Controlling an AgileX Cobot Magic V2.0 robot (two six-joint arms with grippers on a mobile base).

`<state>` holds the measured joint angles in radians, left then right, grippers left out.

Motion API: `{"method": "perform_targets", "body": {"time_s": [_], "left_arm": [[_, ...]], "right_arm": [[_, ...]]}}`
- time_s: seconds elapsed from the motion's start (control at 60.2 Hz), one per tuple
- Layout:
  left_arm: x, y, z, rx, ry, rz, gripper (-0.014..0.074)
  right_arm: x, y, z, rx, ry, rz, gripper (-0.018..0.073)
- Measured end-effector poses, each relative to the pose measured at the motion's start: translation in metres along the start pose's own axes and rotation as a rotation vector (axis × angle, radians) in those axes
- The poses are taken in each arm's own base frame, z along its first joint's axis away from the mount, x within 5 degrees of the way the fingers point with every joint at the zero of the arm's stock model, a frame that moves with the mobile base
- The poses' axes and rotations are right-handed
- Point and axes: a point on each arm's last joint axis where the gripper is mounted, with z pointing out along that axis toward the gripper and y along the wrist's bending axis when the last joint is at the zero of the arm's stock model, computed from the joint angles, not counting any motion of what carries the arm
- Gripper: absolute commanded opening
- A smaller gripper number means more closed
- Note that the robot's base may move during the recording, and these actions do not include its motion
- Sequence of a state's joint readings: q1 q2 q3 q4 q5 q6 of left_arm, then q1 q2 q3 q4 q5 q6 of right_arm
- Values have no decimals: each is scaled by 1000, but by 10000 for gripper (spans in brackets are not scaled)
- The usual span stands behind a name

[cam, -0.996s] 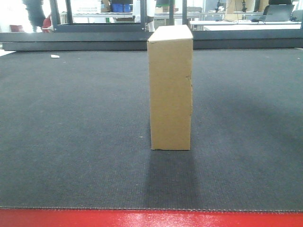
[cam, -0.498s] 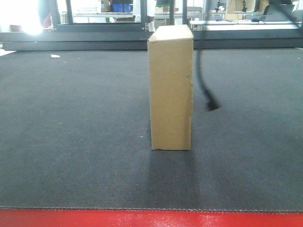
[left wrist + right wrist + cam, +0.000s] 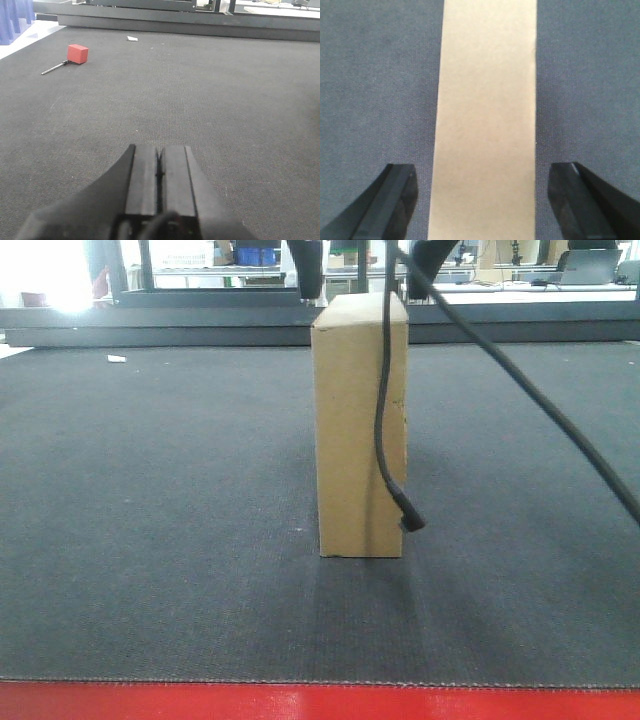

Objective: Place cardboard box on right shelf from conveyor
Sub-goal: 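Close the right gripper on the box and lift it off the conveyor, then raise the held box with the right gripper clear of the table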

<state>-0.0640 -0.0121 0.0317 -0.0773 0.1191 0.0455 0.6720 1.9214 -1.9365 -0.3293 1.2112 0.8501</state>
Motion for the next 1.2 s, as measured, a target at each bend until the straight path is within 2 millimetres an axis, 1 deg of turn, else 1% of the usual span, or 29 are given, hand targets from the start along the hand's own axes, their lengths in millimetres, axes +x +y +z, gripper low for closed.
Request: {"method": "perform_targets", "body": {"time_s": [0.232, 0.315, 0.365, 0.432, 0.498, 0.531, 0.598, 0.714, 0.797, 0.863, 0.963, 1.079, 1.195], "left_arm": [[0, 0, 0, 0, 0, 0, -116], [0, 0, 0, 0, 0, 0, -116], [0, 0, 0, 0, 0, 0, -116], [0, 0, 0, 0, 0, 0, -116], [0, 0, 0, 0, 0, 0, -116], [0, 0, 0, 0, 0, 0, -116], [0, 0, 0, 0, 0, 0, -116], [0, 0, 0, 0, 0, 0, -116], [0, 0, 0, 0, 0, 0, -116], [0, 0, 0, 0, 0, 0, -116], [0, 0, 0, 0, 0, 0, -116], [0, 0, 0, 0, 0, 0, -116], [0, 0, 0, 0, 0, 0, -116]], "right_arm": [[5, 5, 23, 33, 35, -14, 622], [7, 6, 29, 42, 45, -17, 601], [7, 7, 32, 46, 49, -18, 549], [8, 7, 33, 48, 51, -19, 442], [7, 6, 33, 50, 51, -17, 305], [7, 6, 33, 49, 51, -17, 265], [6, 4, 34, 47, 58, -12, 220], [1, -1, 34, 18, 74, 1, 215], [-6, -7, 28, -23, 67, -15, 215], [-13, -14, 18, -58, 44, -49, 215], [-25, -27, -4, -97, -8, -104, 215], [-31, -50, -31, -122, -69, -159, 215], [-27, -76, -44, -129, -85, -199, 215]]}}
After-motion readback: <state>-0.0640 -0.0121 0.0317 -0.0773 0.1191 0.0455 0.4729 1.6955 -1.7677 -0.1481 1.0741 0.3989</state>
